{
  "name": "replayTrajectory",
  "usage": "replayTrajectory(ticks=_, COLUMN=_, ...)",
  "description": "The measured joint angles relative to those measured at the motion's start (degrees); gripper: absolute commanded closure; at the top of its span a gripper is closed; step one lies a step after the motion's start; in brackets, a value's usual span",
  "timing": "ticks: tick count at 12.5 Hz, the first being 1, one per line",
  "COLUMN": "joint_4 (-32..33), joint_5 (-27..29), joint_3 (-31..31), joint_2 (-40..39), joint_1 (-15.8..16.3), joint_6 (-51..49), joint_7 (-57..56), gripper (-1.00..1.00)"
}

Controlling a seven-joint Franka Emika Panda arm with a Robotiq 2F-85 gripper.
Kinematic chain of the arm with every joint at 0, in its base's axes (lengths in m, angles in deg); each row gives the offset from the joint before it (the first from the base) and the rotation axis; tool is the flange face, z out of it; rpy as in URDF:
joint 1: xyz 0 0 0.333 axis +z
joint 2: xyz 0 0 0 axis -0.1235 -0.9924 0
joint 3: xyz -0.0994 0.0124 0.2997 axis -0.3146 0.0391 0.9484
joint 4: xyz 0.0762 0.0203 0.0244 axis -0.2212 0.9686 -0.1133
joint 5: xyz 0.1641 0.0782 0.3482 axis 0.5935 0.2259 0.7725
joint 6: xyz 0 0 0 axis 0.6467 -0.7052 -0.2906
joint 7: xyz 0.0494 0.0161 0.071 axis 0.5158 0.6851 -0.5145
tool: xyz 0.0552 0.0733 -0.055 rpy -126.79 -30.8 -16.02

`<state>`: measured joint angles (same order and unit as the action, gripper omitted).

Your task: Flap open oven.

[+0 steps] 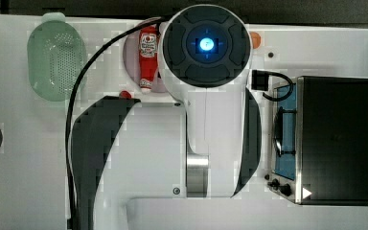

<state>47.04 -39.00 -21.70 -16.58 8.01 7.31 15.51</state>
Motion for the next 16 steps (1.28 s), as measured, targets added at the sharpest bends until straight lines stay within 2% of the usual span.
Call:
replayTrajectory(ticks=2, joint_4=12.03, joint_5=-1.16, joint_3=-0.69, joint_2=12.08, joint_1=-0.25, joint_6=-8.54, joint_7=2.52, gripper=-0.8)
replayTrajectory(ticks=3, joint_4=15.61, joint_5=-1.15, joint_3=-1.32, joint_2=17.77, joint_1=-0.52, joint_6=-10.3, joint_7=3.25, gripper=-0.99)
replayTrajectory(ticks=4, joint_4=17.18, joint_5=-1.03, joint_3=-2.03, joint_2=22.48, joint_1=-0.57, joint_6=-11.04, joint_7=3.72, gripper=-1.0)
replayTrajectory(ticks=5, joint_4=17.07, joint_5=-1.24, joint_3=-2.31, joint_2=26.13, joint_1=-0.8, joint_6=-11.16, joint_7=3.76, gripper=-0.9)
replayTrajectory(ticks=7, joint_4=15.28, joint_5=-1.64, joint_3=-2.33, joint_2=29.49, joint_1=-1.21, joint_6=-11.01, joint_7=3.79, gripper=-0.4)
replayTrajectory(ticks=11, joint_4=15.61, joint_5=-1.33, joint_3=-2.17, joint_2=27.53, joint_1=-1.5, joint_6=-10.39, joint_7=4.15, gripper=0.55)
replayTrajectory(ticks=12, joint_4=16.17, joint_5=-1.32, joint_3=-2.29, joint_2=26.23, joint_1=-1.71, joint_6=-9.44, joint_7=4.15, gripper=0.65)
replayTrajectory(ticks=16, joint_4=19.08, joint_5=-2.12, joint_3=-5.39, joint_2=20.97, joint_1=-1.59, joint_6=-2.35, joint_7=-1.19, gripper=0.65)
